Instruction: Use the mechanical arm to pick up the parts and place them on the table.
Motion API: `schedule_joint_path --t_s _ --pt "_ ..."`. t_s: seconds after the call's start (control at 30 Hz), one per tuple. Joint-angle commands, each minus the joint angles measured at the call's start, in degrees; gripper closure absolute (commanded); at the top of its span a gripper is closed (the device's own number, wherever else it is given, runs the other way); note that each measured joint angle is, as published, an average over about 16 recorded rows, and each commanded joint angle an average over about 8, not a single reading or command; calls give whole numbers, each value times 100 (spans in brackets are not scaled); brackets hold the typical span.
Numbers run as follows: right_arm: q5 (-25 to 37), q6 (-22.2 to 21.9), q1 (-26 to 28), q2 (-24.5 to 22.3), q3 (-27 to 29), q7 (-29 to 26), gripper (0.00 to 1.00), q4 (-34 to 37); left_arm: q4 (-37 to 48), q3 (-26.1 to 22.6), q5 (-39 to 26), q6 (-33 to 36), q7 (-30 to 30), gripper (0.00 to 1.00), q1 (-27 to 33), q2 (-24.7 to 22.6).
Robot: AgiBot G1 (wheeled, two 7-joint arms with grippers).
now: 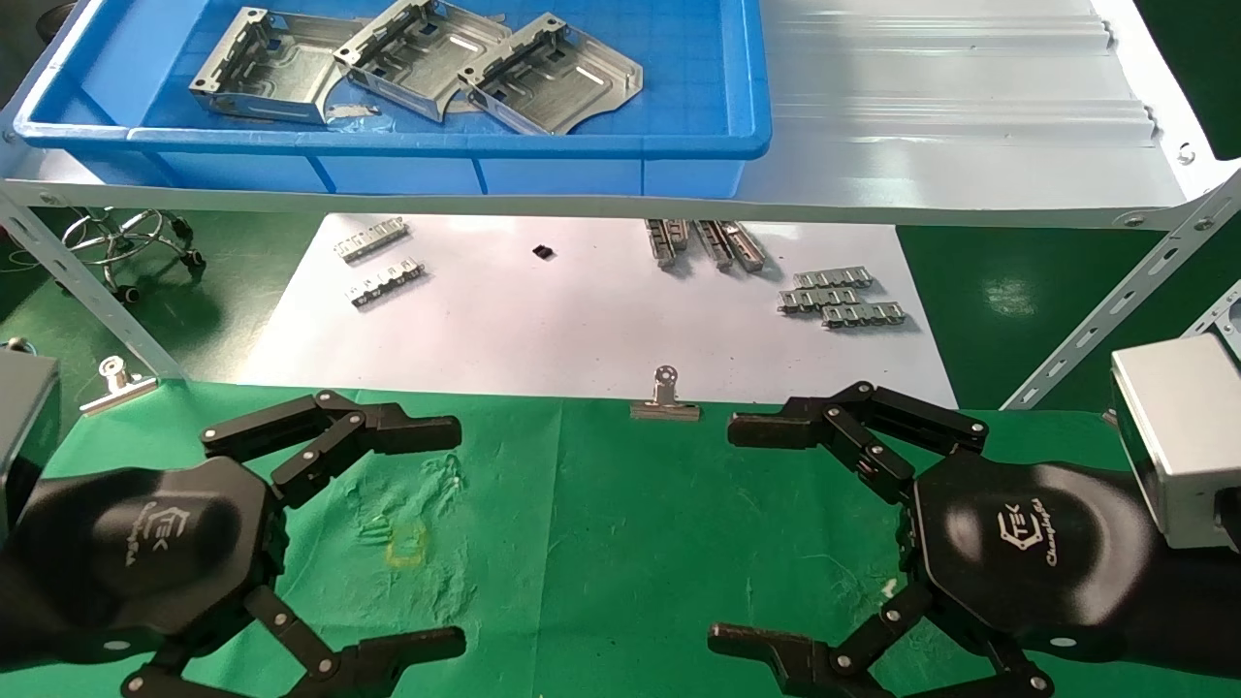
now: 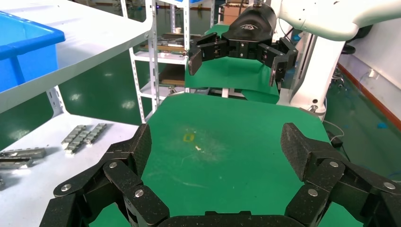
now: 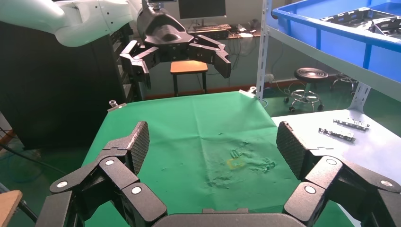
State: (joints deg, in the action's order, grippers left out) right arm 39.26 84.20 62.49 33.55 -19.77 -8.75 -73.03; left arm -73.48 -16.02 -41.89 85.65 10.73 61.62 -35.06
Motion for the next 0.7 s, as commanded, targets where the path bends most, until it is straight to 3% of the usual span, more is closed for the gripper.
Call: schedule_joint_path --t_s 0.03,0.37,0.4,0.63,0.67,0.7 --pt "0 0 0 0 0 0 0 0 0 0 0 0 0 0 0 0" --pt "0 0 0 0 0 0 0 0 0 0 0 0 0 0 0 0" --pt "0 0 0 0 0 0 6 0 0 0 0 0 0 0 0 0" --pt "0 0 0 0 0 0 93 0 0 0 0 -1 1 0 -1 0" --pt "0 0 0 0 0 0 100 0 3 0 1 -4 2 0 0 -1" --pt "0 0 0 0 0 0 100 0 7 1 1 -11 6 0 1 -4"
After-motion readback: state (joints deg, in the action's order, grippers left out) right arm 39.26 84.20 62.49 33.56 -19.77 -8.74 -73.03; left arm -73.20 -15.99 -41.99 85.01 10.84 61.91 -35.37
